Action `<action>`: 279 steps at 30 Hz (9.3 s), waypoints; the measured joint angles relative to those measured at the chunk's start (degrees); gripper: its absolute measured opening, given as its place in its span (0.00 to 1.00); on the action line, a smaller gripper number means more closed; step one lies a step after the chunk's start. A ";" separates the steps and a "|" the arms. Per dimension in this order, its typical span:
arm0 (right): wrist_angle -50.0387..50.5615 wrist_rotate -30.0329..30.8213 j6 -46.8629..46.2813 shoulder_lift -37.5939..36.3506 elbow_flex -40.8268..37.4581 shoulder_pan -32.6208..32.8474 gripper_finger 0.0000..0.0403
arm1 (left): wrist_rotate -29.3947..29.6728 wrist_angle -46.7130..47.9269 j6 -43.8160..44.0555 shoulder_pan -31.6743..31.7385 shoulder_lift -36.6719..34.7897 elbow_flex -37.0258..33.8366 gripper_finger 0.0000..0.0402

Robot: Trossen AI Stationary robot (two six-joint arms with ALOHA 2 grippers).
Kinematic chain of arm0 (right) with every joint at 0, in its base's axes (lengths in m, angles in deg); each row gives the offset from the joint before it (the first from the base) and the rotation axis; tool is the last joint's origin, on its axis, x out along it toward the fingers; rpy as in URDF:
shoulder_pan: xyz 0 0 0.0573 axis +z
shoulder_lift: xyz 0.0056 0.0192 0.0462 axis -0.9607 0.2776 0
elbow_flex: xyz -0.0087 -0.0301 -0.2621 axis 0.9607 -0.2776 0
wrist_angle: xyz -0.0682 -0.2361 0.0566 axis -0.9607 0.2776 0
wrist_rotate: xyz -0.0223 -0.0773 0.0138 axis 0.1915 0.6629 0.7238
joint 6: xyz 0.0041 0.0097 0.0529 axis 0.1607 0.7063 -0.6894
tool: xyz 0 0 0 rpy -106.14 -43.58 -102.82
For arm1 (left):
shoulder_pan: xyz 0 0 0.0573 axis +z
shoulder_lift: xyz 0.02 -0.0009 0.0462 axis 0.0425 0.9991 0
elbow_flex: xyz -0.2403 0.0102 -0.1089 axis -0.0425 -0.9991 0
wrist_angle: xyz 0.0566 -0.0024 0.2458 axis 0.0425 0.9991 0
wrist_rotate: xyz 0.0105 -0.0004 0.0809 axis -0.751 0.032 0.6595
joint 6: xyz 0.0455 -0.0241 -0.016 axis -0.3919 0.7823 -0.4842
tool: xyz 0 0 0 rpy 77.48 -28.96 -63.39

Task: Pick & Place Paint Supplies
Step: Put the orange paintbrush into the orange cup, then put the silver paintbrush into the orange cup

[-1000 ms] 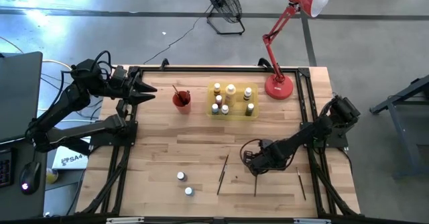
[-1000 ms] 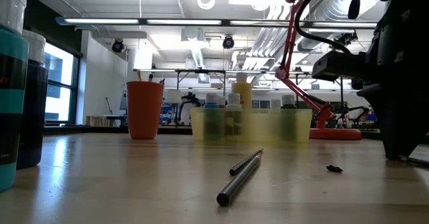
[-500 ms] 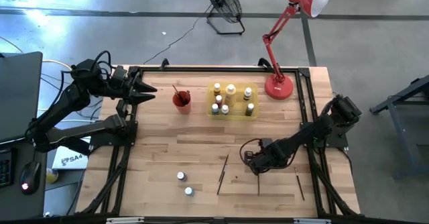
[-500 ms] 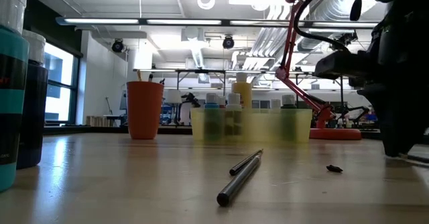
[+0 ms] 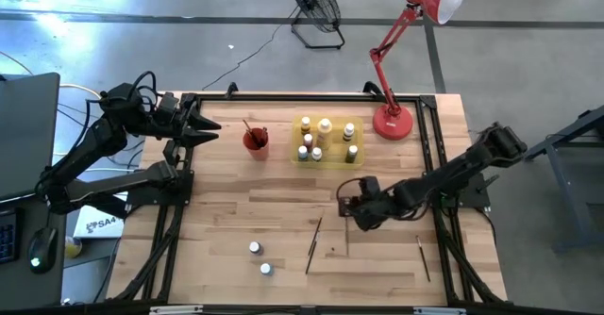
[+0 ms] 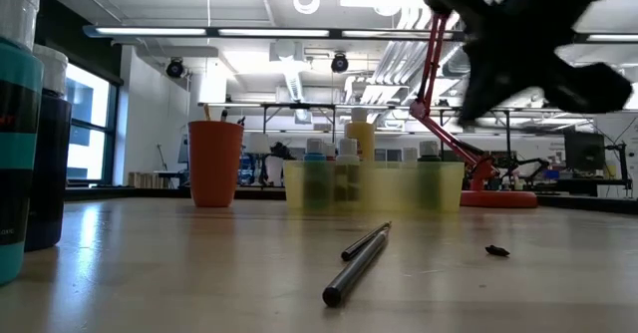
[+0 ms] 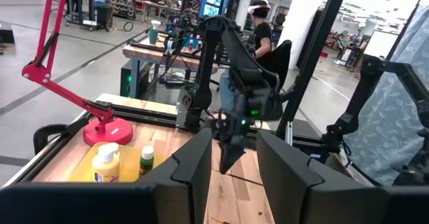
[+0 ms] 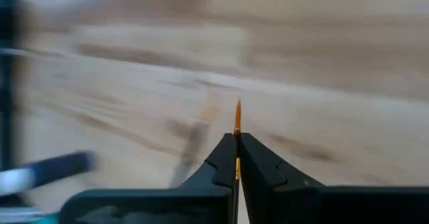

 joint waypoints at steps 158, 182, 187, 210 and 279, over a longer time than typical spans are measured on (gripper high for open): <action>-47.43 -3.14 73.05 -16.47 0.20 -14.79 0.23 | 37.60 -21.23 1.86 -2.24 4.93 -27.54 0.01; -47.43 -3.55 72.83 -16.47 0.18 -14.79 0.23 | 40.10 -29.20 6.68 -2.27 4.92 -40.40 0.15; -47.42 -3.57 72.84 -16.47 0.18 -14.79 0.23 | 41.42 -30.02 5.57 -2.25 4.94 -40.39 0.29; -37.15 -21.38 57.72 -16.47 0.20 -11.40 0.15 | 25.32 -20.47 -2.63 -2.26 -0.07 -16.91 0.24; 10.95 -36.97 -29.12 -8.41 -21.33 18.05 0.18 | 21.67 -13.66 0.69 -2.25 0.13 -15.85 0.08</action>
